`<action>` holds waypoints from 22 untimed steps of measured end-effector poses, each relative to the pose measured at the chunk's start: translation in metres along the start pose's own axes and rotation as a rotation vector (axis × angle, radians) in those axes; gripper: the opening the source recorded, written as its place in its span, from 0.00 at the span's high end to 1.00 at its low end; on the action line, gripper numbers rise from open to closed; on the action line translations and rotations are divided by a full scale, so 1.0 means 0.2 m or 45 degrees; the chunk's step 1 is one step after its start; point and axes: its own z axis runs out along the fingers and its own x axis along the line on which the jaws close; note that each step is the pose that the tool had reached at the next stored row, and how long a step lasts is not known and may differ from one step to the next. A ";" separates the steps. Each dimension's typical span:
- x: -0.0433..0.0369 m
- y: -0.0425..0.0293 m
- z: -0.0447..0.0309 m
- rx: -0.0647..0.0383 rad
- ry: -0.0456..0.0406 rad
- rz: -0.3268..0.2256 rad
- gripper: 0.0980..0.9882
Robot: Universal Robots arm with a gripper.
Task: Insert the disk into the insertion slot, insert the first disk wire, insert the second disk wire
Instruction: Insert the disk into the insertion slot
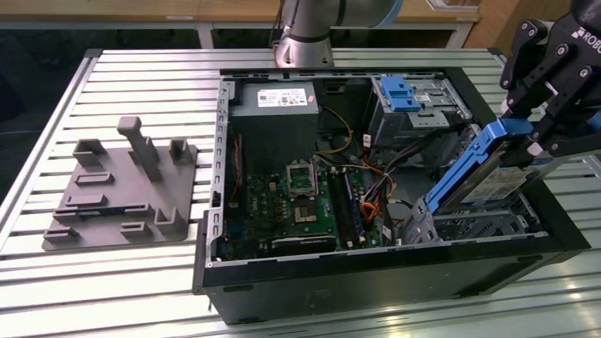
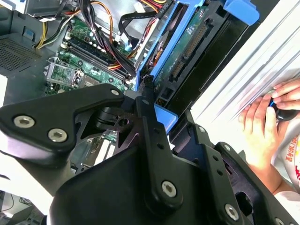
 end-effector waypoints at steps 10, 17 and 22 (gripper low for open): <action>0.002 -0.001 0.029 0.000 0.003 0.000 0.70; 0.003 -0.002 0.056 0.000 0.004 0.000 0.70; 0.004 -0.003 0.078 0.000 0.004 0.000 0.70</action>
